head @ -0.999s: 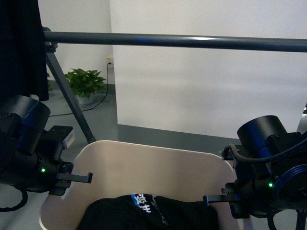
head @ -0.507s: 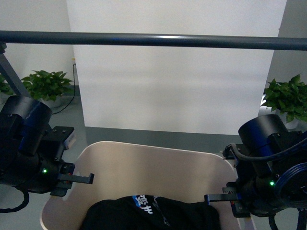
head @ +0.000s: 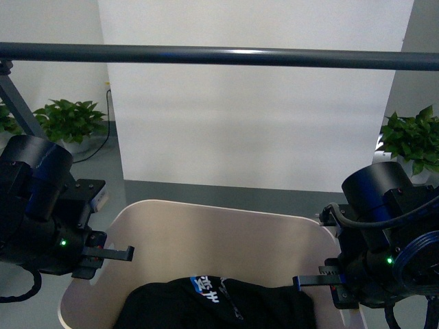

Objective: Move hamper under clothes hanger

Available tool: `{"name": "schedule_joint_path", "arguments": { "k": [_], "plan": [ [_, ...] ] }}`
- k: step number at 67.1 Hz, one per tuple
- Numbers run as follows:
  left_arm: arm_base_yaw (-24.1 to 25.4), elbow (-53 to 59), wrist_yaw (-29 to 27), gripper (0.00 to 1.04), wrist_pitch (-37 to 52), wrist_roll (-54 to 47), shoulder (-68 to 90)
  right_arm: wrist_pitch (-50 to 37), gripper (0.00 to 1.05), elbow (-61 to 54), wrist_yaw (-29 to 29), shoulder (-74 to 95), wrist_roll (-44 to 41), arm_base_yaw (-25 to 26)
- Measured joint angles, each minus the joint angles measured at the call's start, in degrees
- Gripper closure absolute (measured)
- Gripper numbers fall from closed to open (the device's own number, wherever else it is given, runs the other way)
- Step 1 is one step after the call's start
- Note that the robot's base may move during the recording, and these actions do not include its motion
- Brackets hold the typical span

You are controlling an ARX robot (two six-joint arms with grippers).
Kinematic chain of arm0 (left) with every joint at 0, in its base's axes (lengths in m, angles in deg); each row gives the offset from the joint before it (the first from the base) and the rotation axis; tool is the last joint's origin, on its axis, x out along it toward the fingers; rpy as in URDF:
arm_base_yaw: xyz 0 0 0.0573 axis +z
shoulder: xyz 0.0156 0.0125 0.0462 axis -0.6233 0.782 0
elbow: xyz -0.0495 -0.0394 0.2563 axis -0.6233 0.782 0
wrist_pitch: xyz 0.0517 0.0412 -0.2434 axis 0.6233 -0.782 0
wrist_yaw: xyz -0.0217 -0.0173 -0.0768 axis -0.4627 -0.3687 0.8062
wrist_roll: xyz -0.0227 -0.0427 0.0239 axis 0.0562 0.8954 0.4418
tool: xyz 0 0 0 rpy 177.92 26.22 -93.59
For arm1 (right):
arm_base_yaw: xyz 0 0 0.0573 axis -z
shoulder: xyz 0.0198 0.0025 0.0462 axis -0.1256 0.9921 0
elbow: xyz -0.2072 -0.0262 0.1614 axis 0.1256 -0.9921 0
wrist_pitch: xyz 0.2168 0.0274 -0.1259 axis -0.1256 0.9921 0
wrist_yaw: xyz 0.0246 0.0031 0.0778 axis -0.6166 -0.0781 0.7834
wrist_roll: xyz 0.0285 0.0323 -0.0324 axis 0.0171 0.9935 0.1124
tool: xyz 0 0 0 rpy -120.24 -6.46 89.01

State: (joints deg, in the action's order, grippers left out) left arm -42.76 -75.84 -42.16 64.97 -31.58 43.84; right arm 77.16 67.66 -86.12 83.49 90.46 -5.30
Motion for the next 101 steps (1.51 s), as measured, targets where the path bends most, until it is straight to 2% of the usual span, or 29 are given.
{"name": "schedule_joint_path", "arguments": {
  "k": [2,5,9,33,101],
  "plan": [
    [0.0,-0.04,-0.9,1.0,-0.35,0.39,0.02,0.0,1.02,0.0,0.04,0.0,0.02,-0.02],
    [-0.46,-1.36,-6.54,1.0,-5.29,4.72,0.0,-1.01,1.02,-0.11,3.58,0.0,1.6,-0.02],
    [-0.68,-1.66,-8.74,1.0,-7.39,8.02,0.02,-1.11,1.02,-0.09,5.31,0.0,2.49,-0.09],
    [-0.76,-1.99,-7.82,1.0,-7.17,13.55,3.3,-1.18,1.02,0.79,4.0,3.72,3.76,-0.31],
    [-1.97,-5.57,-7.63,1.0,-5.77,13.99,11.13,-3.08,1.02,3.19,1.62,12.09,3.69,-0.28]
  ]
}}
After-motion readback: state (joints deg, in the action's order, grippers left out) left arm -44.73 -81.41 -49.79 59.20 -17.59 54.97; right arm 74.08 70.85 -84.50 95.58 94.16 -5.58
